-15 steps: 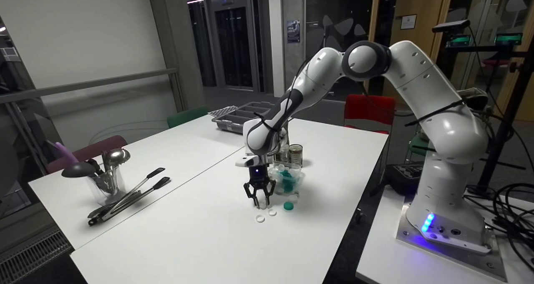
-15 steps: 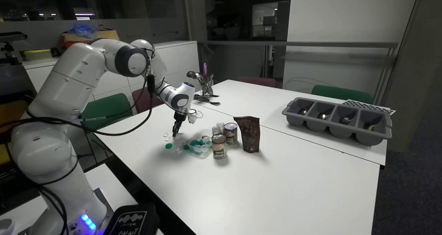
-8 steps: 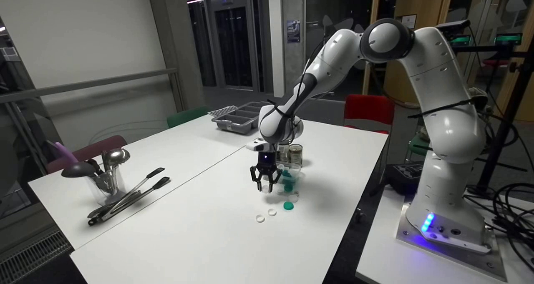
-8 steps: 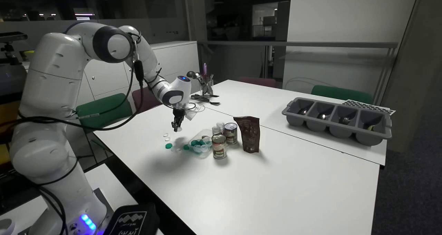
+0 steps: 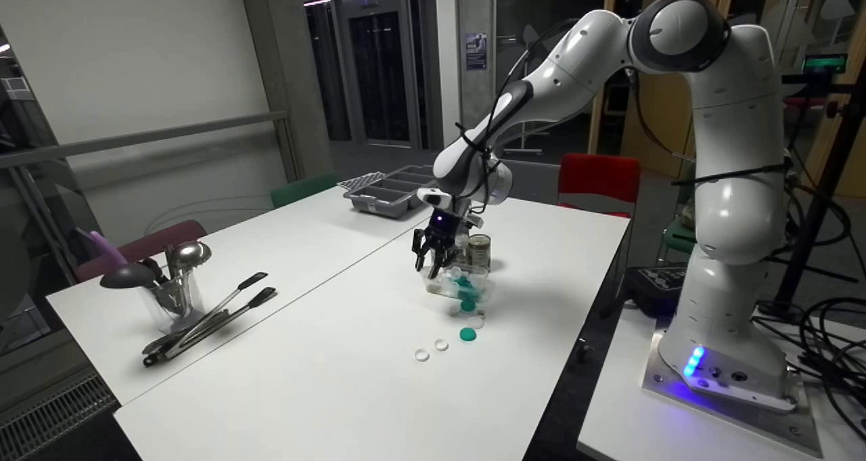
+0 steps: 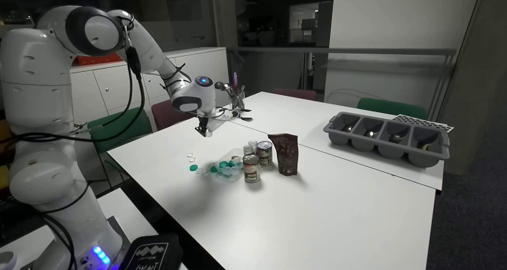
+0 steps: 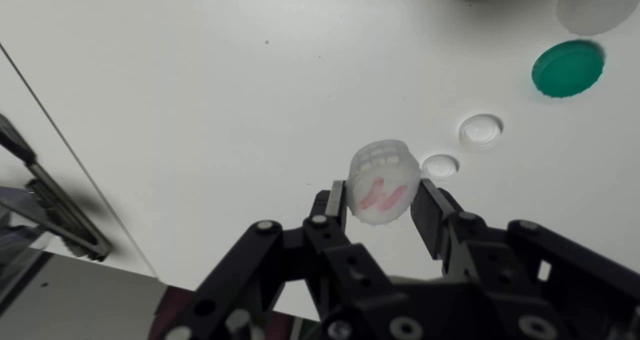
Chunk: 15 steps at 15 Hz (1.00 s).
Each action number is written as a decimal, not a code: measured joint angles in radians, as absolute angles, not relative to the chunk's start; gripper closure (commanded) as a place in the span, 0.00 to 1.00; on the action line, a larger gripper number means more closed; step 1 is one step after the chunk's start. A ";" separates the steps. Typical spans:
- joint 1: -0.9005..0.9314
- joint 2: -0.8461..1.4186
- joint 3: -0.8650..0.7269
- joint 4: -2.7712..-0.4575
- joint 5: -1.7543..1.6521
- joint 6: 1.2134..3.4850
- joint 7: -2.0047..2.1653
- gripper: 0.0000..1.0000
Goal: Put one white cap in the transparent bowl
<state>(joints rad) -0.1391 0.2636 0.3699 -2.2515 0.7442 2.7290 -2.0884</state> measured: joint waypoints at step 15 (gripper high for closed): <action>-0.202 0.283 0.297 -2.320 1.238 2.898 -2.051 0.86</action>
